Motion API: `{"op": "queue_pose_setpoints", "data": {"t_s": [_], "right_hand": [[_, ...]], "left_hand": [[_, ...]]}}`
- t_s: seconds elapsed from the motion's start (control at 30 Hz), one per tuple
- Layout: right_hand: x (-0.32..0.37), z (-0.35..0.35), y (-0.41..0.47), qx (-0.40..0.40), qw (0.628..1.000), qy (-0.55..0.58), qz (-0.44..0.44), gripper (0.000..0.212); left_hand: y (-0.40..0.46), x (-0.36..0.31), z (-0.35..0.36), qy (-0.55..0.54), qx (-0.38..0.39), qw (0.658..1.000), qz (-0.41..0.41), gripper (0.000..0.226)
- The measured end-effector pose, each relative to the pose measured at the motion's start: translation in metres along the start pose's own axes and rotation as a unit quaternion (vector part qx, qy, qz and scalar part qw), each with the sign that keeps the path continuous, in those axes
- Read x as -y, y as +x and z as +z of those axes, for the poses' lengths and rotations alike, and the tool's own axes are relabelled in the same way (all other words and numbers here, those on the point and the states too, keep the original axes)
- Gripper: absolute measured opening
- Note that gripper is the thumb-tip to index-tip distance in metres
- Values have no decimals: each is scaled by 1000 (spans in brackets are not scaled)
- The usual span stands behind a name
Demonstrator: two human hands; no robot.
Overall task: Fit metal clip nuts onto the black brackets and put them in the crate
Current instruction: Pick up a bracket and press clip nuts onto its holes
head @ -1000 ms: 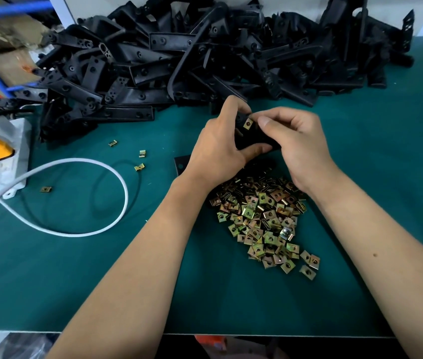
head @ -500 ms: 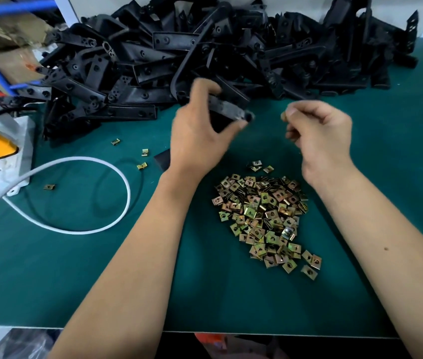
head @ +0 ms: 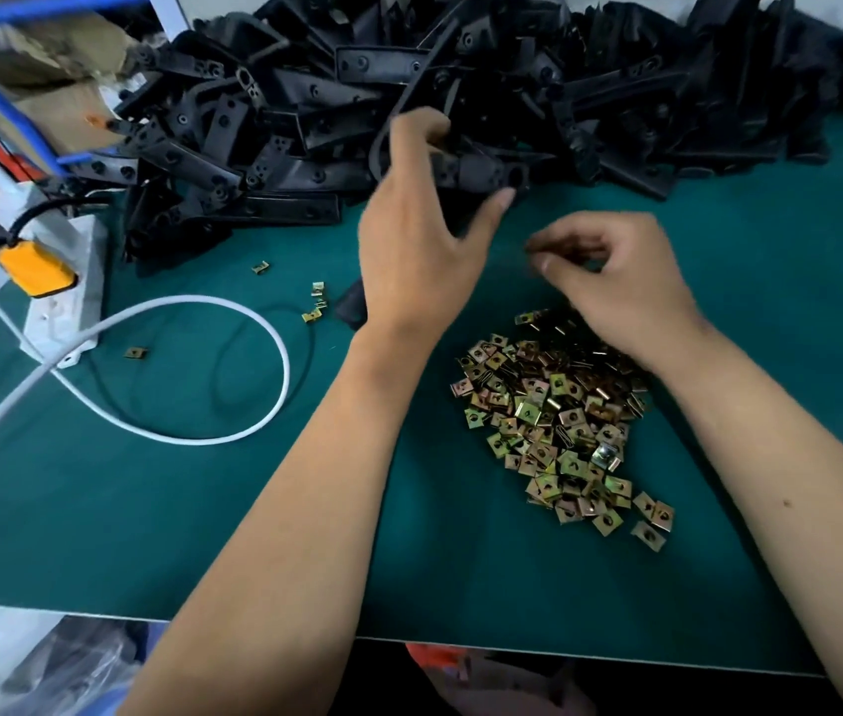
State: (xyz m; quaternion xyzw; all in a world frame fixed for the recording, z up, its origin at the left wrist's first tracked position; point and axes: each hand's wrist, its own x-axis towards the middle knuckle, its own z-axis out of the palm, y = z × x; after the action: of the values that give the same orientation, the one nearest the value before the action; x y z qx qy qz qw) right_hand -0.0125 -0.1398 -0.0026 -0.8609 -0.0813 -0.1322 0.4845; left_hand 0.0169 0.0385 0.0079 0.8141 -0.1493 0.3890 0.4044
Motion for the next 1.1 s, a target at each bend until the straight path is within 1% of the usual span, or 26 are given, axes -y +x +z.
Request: {"op": "queue_pose_setpoints", "data": {"t_s": [0.03,0.07,0.13,0.17,0.2,0.27,0.37,0.43,0.47,0.5,0.57,0.63,0.7,0.77,0.93,1.1], "right_hand": [[-3,-5,1,7,998,-59,-24,13],[-6,-10,2,32,994,-98,-34,11],[-9,-16,4,117,979,-164,-30,16],[-11,-17,4,155,969,-188,-27,19],[-12,-17,4,177,964,-199,-25,20],[-12,-15,3,189,963,-191,-28,16],[-13,-13,3,176,967,-180,-30,11],[-14,-12,3,136,980,-144,-17,4],[-15,-12,3,105,988,-110,-2,1],[-16,-11,3,76,995,-64,15,4],[-16,-10,3,34,997,53,53,9],[-15,-10,3,5,982,169,89,10],[-16,-10,4,-17,965,239,111,13],[-17,-10,4,-30,956,268,117,16],[-14,-13,5,-50,947,296,111,24],[-13,-16,4,-46,952,281,110,28]], "left_hand": [[-2,2,3,3,32,999,-6,58],[-4,5,5,5,54,998,-13,58],[-7,9,8,0,78,997,-27,58],[-8,12,9,-7,86,996,-34,58],[-9,13,10,-15,95,995,-40,57],[-10,14,13,-21,113,992,-51,55],[-11,15,17,0,136,989,-63,57],[-12,17,20,23,142,986,-86,61],[-13,18,22,32,143,984,-103,64],[-14,18,23,38,143,982,-120,66],[-15,19,24,35,144,979,-142,68],[-15,19,23,12,155,978,-140,69],[-15,18,22,-12,172,976,-131,69],[-15,18,21,-23,190,975,-113,69],[-15,19,19,-64,222,970,-76,64],[-16,17,19,-96,246,963,-49,62]]}}
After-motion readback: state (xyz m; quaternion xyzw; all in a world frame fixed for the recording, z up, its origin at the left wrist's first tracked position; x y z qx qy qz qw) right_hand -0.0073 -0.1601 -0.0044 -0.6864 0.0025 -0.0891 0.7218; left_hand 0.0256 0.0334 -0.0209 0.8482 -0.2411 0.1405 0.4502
